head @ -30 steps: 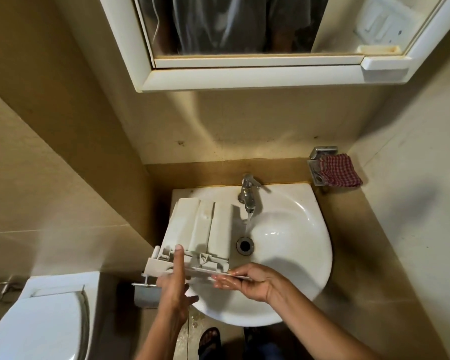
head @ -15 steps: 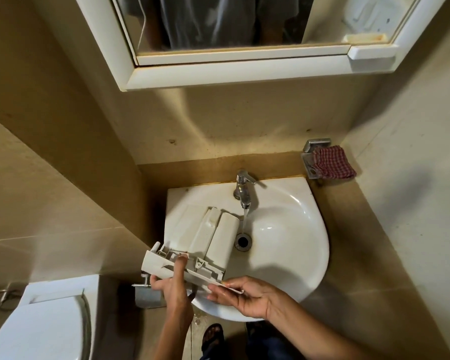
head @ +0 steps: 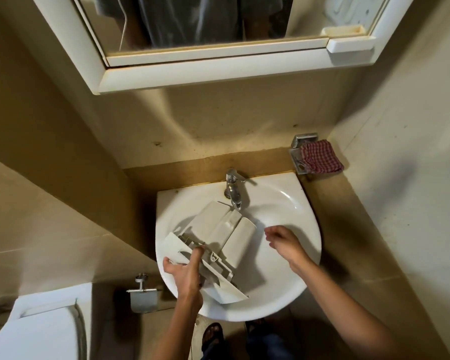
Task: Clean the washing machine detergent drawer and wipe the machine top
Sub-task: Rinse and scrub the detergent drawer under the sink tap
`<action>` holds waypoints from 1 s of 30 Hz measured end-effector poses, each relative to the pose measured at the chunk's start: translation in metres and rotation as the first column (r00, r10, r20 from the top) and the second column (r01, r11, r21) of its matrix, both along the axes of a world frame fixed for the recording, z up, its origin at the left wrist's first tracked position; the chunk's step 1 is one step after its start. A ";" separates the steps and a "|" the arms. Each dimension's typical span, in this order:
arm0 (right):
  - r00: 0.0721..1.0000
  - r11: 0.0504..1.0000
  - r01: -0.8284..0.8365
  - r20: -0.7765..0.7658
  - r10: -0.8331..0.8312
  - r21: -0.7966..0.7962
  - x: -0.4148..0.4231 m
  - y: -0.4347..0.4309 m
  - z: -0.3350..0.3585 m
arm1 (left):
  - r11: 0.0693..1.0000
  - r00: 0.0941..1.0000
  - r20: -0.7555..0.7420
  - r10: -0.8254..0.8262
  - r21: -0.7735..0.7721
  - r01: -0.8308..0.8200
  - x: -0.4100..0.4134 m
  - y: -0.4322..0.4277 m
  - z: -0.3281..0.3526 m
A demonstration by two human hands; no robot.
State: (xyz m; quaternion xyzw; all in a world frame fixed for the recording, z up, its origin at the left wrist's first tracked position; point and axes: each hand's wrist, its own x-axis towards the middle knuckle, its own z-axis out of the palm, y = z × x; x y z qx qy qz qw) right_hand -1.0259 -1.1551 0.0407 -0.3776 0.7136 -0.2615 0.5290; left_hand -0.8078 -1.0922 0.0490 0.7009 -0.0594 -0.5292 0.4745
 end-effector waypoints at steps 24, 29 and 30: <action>0.828 0.863 -0.498 -0.340 0.445 -0.083 0.084 -0.047 -0.063 | 0.998 0.996 0.061 0.059 -0.040 -0.056 -0.022 -0.009 -0.013; 0.704 0.623 -0.703 -0.461 0.540 -0.344 0.085 -0.009 -0.057 | 0.996 0.997 0.005 0.083 -0.008 -0.083 -0.019 -0.008 -0.014; 0.649 0.544 -0.758 -0.490 0.582 -0.359 0.078 -0.002 -0.060 | 0.996 0.997 0.000 0.083 -0.013 -0.083 -0.018 -0.008 -0.014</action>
